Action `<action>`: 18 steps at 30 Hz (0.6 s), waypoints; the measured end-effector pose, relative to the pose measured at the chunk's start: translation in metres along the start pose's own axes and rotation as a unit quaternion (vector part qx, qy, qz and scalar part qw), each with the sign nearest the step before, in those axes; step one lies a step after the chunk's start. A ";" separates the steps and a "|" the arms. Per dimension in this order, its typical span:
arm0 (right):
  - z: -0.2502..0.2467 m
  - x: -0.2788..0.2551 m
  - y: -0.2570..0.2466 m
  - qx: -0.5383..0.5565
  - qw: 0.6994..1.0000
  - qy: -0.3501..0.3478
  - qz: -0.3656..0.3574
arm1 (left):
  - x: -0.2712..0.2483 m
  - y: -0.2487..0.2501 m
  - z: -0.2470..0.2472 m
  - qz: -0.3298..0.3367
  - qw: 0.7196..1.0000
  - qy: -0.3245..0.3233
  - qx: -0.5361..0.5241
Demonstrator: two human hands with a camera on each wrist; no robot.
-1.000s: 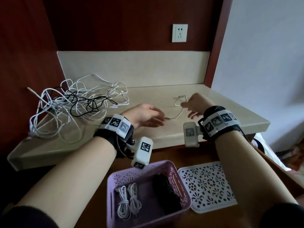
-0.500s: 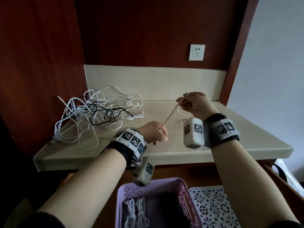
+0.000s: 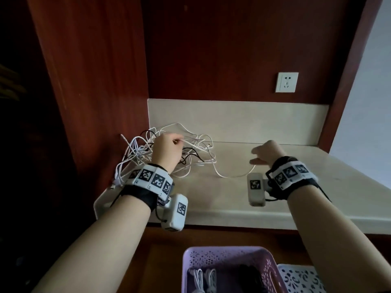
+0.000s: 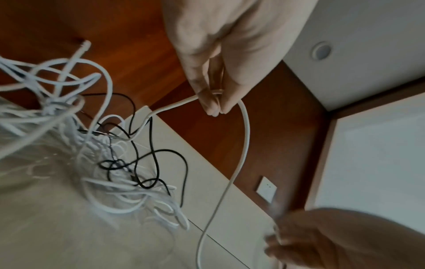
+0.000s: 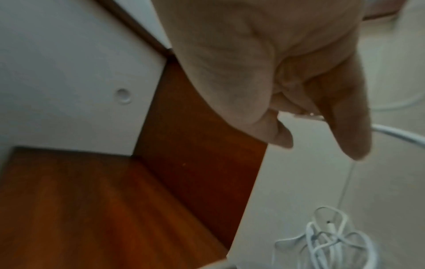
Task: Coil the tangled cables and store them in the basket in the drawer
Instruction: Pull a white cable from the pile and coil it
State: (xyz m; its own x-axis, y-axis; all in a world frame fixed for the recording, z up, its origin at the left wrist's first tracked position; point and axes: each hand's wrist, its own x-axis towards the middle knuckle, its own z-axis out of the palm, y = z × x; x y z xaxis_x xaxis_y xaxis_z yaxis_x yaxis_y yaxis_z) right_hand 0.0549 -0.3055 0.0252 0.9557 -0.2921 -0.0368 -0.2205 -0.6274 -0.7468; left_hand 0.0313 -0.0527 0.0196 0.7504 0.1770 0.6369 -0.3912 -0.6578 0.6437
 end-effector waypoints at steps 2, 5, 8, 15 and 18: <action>0.013 -0.007 -0.019 0.057 0.996 -0.068 -0.027 | -0.003 0.012 0.006 0.047 0.999 -0.013 -0.023; 0.028 -0.019 -0.034 0.090 0.985 -0.090 -0.114 | -0.008 0.016 0.007 0.082 0.994 -0.045 -0.058; 0.030 -0.021 -0.021 0.117 0.980 -0.098 -0.129 | 0.001 0.007 -0.011 0.030 0.990 0.016 -0.139; 0.035 -0.006 0.005 0.139 0.987 -0.025 -0.073 | 0.030 -0.022 -0.019 -0.165 0.963 -0.031 -0.209; 0.039 -0.008 0.014 -0.132 0.966 -0.120 -0.188 | 0.023 -0.033 -0.009 -0.144 0.966 0.003 -0.215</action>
State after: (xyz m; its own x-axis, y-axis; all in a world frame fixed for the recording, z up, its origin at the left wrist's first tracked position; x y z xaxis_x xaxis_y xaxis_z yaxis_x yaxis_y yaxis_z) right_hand 0.0515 -0.2833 -0.0111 0.9886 0.1480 0.0279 0.1393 -0.8285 -0.5424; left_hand 0.0565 -0.0205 0.0164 0.8586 0.3115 0.4072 -0.3530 -0.2169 0.9102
